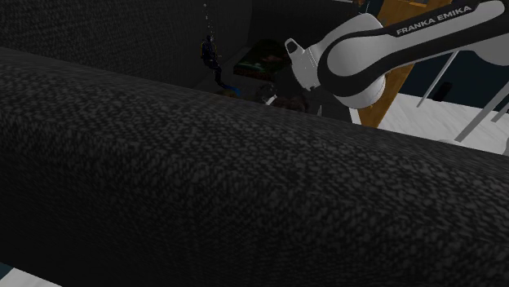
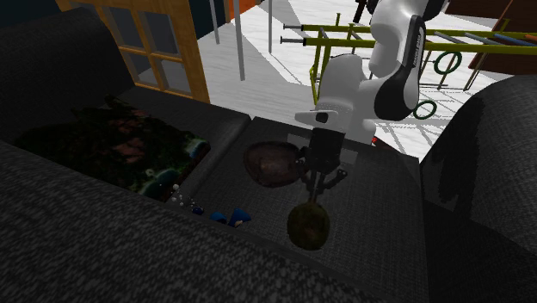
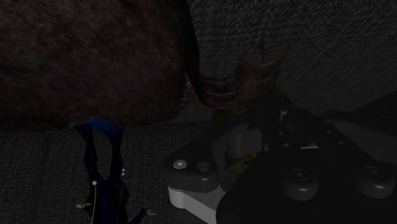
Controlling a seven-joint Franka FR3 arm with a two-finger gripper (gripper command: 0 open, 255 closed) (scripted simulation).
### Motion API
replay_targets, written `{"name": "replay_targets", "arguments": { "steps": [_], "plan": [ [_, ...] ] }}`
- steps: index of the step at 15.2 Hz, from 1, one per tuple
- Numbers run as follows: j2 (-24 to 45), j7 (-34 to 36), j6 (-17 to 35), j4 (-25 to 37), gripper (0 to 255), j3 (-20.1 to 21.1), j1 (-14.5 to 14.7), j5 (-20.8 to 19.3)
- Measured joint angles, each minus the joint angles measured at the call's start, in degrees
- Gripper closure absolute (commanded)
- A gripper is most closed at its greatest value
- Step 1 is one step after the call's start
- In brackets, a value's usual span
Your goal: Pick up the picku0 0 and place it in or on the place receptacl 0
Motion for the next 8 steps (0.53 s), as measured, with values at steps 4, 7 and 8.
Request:
{"name": "replay_targets", "arguments": {
  "steps": [4, 7, 8],
  "plan": [
    [0.00, 0.00, 0.00, -0.01, 0, 0.00, 0.00, 0.00],
    [-0.42, 6.69, -7.41, 3.59, 0, 8.07, -9.04, -7.15],
    [0.21, 10.78, -13.01, 7.18, 0, 12.23, -13.66, -12.28]
  ]
}}
